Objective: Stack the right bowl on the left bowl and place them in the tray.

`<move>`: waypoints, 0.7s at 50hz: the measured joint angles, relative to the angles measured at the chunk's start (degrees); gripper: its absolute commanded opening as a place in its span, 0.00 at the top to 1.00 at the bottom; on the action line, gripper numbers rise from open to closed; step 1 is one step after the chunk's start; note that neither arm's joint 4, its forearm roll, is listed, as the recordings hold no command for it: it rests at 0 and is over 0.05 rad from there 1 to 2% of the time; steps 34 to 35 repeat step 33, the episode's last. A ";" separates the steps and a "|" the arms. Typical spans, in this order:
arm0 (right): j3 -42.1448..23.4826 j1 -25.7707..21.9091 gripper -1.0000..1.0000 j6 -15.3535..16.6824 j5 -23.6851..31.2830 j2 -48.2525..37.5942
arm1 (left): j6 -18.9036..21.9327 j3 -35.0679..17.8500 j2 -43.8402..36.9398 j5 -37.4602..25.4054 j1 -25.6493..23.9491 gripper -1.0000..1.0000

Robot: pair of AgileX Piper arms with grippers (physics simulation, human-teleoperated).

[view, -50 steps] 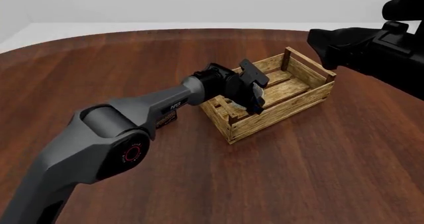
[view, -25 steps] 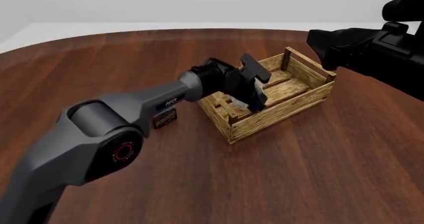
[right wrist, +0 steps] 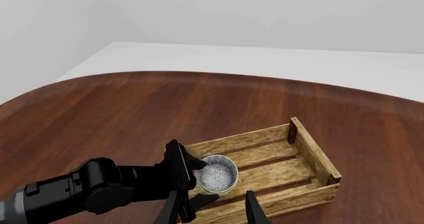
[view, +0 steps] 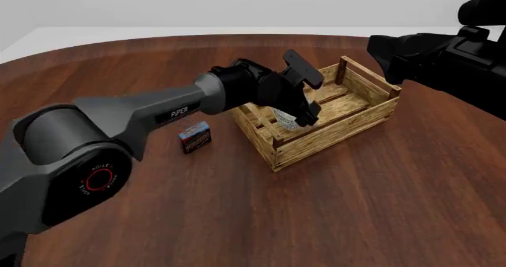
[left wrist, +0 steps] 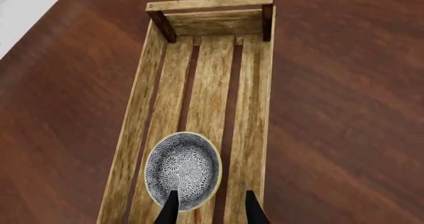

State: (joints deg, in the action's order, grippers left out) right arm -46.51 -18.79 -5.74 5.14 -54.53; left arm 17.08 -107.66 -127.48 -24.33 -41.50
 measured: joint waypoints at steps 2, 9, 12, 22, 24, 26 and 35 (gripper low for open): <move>0.02 0.00 0.00 0.01 0.00 0.03 | -0.19 1.29 1.18 0.67 -0.09 0.00; 0.05 -0.03 0.00 0.06 -0.09 -0.10 | -1.61 5.55 5.56 2.85 -0.50 0.00; 0.05 -0.04 0.00 0.09 -0.16 -0.26 | -2.59 7.48 7.56 4.02 -0.58 0.00; -0.01 -0.09 0.00 0.28 -0.21 -0.58 | -5.63 14.71 15.13 8.48 -0.91 0.00; -0.02 -0.08 0.00 0.32 -0.22 -0.65 | -6.14 16.33 16.84 9.45 -0.99 0.00; -0.03 -0.09 0.00 0.36 -0.24 -0.73 | -6.55 17.86 18.48 10.33 -1.08 0.00; -0.06 -0.16 0.00 0.56 -0.32 -1.05 | -7.35 23.13 24.39 13.19 -1.30 0.00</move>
